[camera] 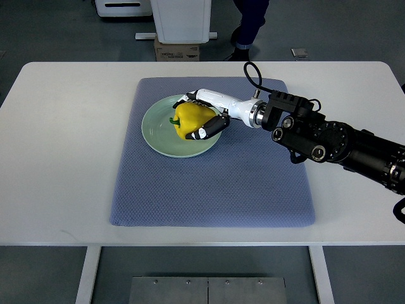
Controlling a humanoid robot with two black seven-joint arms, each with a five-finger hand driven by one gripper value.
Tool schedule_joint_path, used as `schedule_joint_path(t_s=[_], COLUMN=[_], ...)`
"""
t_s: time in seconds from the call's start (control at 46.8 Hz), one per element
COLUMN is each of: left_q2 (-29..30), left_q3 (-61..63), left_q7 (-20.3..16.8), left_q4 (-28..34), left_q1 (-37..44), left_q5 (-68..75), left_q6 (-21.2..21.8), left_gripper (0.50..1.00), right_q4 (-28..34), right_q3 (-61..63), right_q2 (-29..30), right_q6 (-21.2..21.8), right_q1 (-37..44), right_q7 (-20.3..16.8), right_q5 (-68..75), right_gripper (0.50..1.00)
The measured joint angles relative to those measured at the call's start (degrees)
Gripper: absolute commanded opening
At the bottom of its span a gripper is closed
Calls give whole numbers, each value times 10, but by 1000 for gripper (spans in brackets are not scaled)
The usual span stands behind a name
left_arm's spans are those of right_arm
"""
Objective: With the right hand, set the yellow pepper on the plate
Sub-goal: 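Lower the pepper onto the plate and open the right hand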
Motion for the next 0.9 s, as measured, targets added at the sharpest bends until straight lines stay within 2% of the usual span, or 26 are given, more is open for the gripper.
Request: schedule_joint_path(t_s=[0.491, 0.577, 0.619, 0.662, 0.897], left_q2=[0, 0, 0, 0, 0], left_q3=[0, 0, 0, 0, 0], left_q7=[0, 0, 0, 0, 0], left_q4=[0, 0, 0, 0, 0], left_q1=[0, 0, 0, 0, 0], left_q5=[0, 0, 0, 0, 0], left_q6=[0, 0, 0, 0, 0], left_gripper=[1000, 1000, 1000, 1000, 1000], right_q4=[14, 15, 15, 15, 15], right_q3=[1, 10, 17, 22, 24], right_q2=[0, 0, 0, 0, 0], right_q6=[-4, -6, -6, -6, -6], right_q1=[-7, -8, -9, -12, -16], right_q7=[-10, -10, -10, -10, -9], right_q5=[0, 1, 2, 2, 2], right_gripper=[500, 694, 829, 991, 998])
